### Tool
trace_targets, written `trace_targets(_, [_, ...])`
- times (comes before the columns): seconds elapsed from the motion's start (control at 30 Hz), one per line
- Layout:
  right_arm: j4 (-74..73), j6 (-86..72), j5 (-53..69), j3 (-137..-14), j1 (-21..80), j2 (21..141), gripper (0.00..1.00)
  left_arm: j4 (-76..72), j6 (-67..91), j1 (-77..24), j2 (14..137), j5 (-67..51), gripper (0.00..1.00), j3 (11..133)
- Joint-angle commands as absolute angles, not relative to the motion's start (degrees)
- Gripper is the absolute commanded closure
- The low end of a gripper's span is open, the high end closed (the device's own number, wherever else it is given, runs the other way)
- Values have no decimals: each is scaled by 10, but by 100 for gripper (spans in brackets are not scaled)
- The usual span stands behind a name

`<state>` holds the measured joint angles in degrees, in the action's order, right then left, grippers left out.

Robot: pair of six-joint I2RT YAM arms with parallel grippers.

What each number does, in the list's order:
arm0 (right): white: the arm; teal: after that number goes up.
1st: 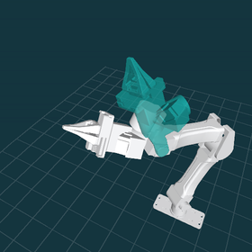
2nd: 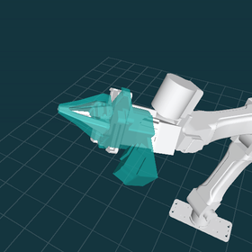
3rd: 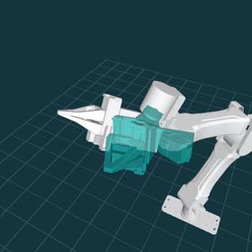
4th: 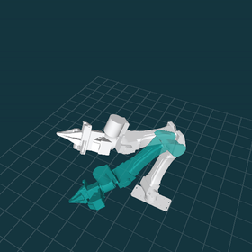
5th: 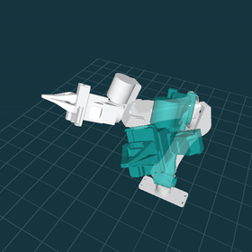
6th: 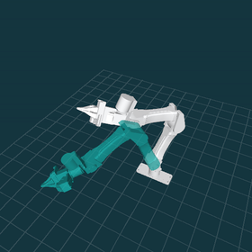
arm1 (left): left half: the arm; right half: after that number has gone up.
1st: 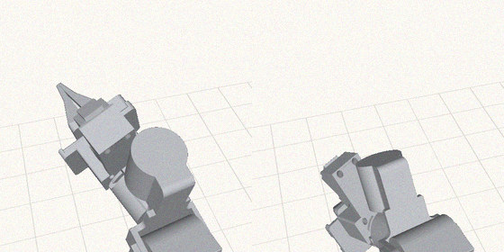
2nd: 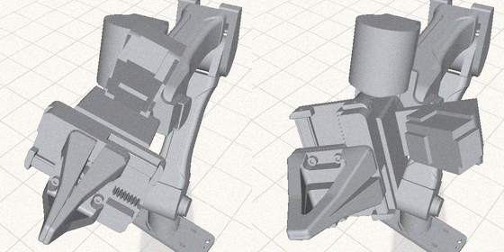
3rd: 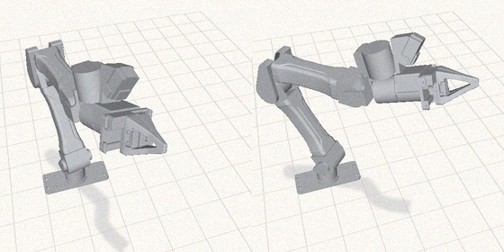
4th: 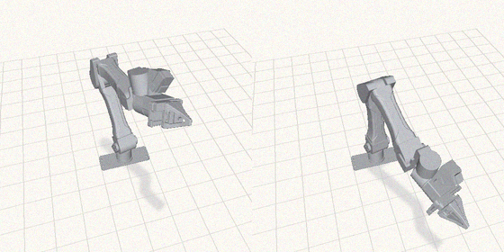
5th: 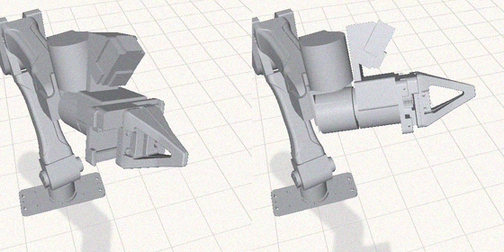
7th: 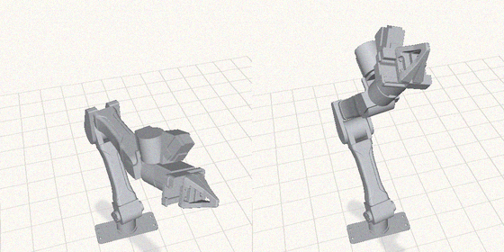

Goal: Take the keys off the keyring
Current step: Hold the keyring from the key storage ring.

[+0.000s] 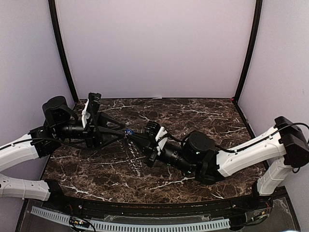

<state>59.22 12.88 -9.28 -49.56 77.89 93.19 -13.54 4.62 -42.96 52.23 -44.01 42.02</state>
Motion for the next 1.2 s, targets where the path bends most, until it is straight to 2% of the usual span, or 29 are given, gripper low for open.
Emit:
trace_targets(0.0, [621,120,-96,-520,781,937,100,-115,28,-428,531,-480,58,436])
trace_targets(0.07, [620,119,-95,-520,782,937,100,-106,26,-428,537,-483,62,439])
trace_targets(0.2, [620,118,-95,-519,781,935,100,-106,25,-428,538,-480,64,438])
trace_targets(0.5, [623,116,-104,-516,780,934,100,-112,33,-429,534,-478,93,426])
trace_targets(0.67, [627,114,-108,-513,778,930,100,-119,43,-428,530,-477,100,416])
trace_targets(1.17, [658,112,-120,-495,776,921,100,-162,78,-428,532,-472,100,385])
